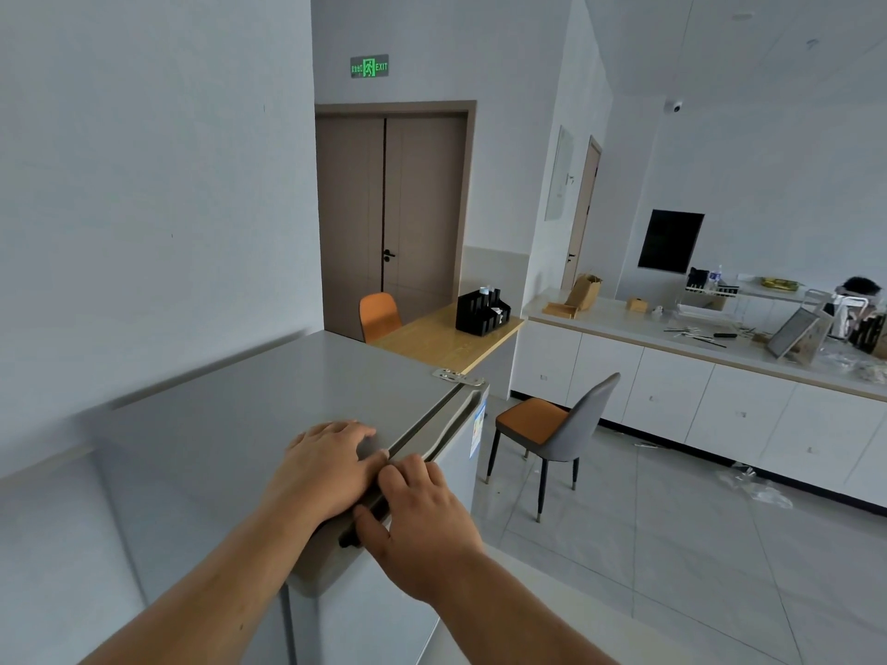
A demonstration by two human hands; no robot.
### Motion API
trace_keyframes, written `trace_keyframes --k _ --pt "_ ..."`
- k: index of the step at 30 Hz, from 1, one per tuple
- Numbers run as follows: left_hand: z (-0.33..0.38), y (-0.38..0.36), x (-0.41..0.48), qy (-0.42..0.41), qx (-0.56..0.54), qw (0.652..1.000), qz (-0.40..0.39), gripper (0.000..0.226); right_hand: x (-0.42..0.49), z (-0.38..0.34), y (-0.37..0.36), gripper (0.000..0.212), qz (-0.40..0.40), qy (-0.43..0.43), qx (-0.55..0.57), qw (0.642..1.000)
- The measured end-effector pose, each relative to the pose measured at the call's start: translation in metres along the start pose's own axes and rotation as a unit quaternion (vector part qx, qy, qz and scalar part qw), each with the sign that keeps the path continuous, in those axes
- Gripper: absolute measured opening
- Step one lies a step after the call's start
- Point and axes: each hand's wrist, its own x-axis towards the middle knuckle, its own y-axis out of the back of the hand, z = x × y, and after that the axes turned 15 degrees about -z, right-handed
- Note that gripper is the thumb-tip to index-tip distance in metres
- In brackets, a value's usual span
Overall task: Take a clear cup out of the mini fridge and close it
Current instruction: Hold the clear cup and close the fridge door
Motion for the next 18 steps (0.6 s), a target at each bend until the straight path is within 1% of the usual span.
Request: trace_keyframes --k 18 --pt "0.0004 0.0000 -0.0002 0.001 0.005 1.000 -0.006 0.063 0.0001 -0.0003 0.0007 0.046 0.005 0.002 -0.003 1.000"
